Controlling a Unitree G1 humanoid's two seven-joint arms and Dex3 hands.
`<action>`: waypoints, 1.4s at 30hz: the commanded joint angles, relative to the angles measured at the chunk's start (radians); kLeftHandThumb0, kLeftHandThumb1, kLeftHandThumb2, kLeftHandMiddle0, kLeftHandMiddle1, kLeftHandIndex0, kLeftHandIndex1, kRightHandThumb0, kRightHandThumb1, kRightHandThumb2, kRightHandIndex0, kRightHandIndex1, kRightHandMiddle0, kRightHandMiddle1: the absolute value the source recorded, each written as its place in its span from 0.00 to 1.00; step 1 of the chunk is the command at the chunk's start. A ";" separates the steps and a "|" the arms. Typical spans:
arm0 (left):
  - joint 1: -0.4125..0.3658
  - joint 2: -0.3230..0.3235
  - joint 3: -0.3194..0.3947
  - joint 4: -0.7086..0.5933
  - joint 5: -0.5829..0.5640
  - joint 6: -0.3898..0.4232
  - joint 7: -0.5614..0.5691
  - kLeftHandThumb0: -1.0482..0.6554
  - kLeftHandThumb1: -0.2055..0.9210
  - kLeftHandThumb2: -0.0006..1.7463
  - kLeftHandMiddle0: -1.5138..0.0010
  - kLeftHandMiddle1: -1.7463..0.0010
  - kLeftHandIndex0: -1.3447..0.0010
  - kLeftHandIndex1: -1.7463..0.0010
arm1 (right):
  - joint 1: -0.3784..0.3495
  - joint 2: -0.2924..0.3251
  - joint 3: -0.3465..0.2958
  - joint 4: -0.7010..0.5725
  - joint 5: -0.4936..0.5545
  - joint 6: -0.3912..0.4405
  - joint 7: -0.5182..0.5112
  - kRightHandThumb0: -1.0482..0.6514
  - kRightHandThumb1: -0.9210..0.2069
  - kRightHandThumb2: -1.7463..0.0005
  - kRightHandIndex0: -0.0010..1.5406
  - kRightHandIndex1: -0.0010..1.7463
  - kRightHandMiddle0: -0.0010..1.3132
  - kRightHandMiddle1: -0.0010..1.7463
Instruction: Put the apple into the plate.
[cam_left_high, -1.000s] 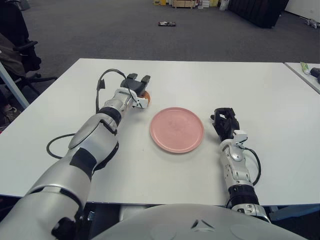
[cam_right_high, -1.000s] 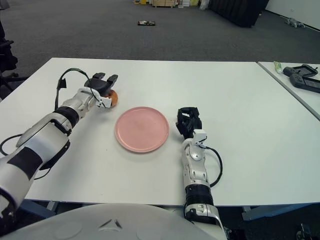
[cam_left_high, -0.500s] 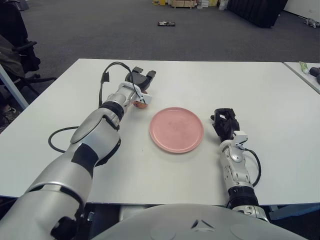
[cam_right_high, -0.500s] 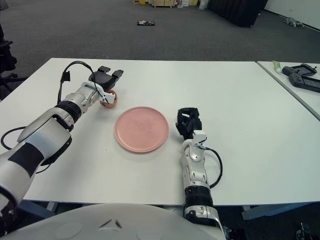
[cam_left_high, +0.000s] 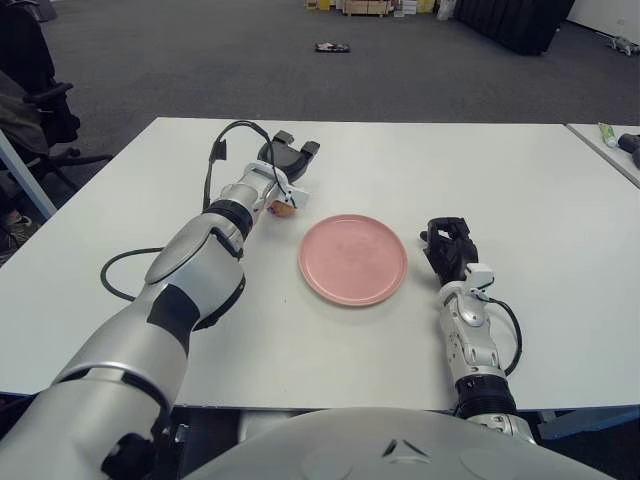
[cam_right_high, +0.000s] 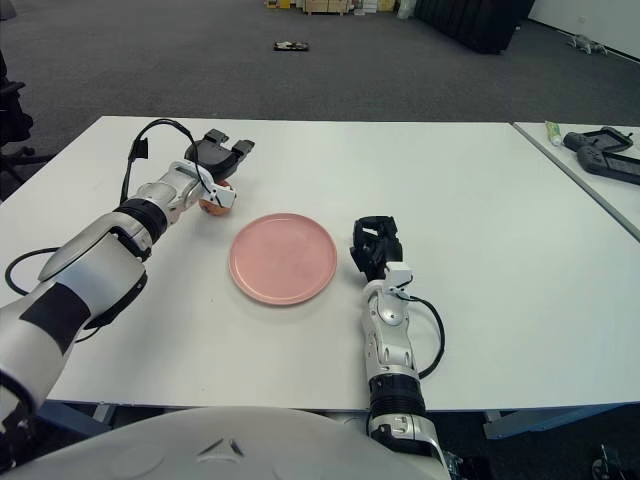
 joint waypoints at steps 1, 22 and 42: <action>-0.031 0.010 0.006 0.005 -0.003 0.002 -0.017 0.14 0.69 0.46 1.00 0.68 1.00 0.74 | 0.005 -0.002 0.003 -0.010 -0.002 0.005 0.001 0.41 0.00 0.70 0.28 0.77 0.15 1.00; -0.005 0.005 0.053 0.035 -0.051 0.070 -0.173 0.17 0.65 0.48 1.00 0.70 1.00 0.82 | 0.022 -0.007 -0.001 -0.036 0.011 0.008 0.017 0.41 0.00 0.70 0.28 0.78 0.15 1.00; 0.016 -0.002 0.066 0.038 -0.071 0.110 -0.262 0.18 0.60 0.51 1.00 0.66 1.00 0.85 | 0.050 -0.004 0.001 -0.086 0.016 0.024 0.025 0.41 0.00 0.70 0.29 0.79 0.15 1.00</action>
